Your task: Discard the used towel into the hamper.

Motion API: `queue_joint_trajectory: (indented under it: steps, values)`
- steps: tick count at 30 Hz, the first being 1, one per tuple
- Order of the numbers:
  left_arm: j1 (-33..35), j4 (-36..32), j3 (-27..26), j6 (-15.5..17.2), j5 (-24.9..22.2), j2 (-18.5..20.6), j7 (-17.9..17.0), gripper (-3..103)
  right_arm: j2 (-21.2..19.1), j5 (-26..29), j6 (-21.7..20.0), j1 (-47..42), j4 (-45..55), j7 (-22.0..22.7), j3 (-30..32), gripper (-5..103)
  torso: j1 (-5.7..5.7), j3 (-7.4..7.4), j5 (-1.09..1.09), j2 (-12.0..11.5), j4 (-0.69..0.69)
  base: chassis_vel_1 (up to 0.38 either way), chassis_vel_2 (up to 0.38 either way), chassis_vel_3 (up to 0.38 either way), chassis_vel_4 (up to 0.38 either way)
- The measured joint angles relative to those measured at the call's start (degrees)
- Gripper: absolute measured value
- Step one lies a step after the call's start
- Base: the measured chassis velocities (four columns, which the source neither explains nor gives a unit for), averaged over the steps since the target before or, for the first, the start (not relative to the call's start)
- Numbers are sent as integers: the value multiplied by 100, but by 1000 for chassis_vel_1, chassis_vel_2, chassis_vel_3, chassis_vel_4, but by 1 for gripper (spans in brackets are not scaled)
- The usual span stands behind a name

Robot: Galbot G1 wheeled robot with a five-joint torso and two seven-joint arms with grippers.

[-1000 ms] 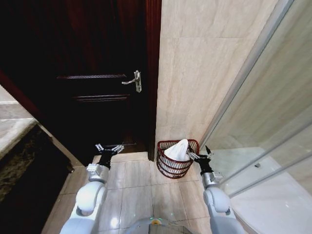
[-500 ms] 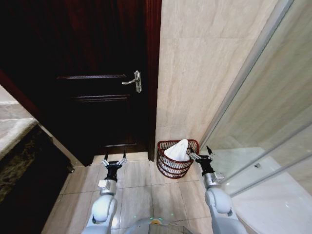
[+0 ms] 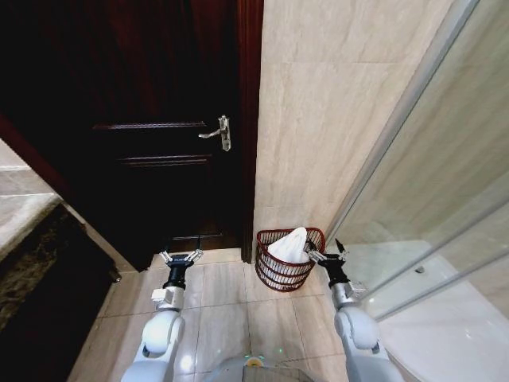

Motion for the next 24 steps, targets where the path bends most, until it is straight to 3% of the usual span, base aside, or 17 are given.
queue_joint_trajectory:
  steps: [24]
  values:
    - [-2, 32, 7, 26, 21, 23, 23, 100, 90, -272, 236, -41, -218, 53, -113, 100, 4, 3, 0, 3, 0, -36, 31, 34, -34]
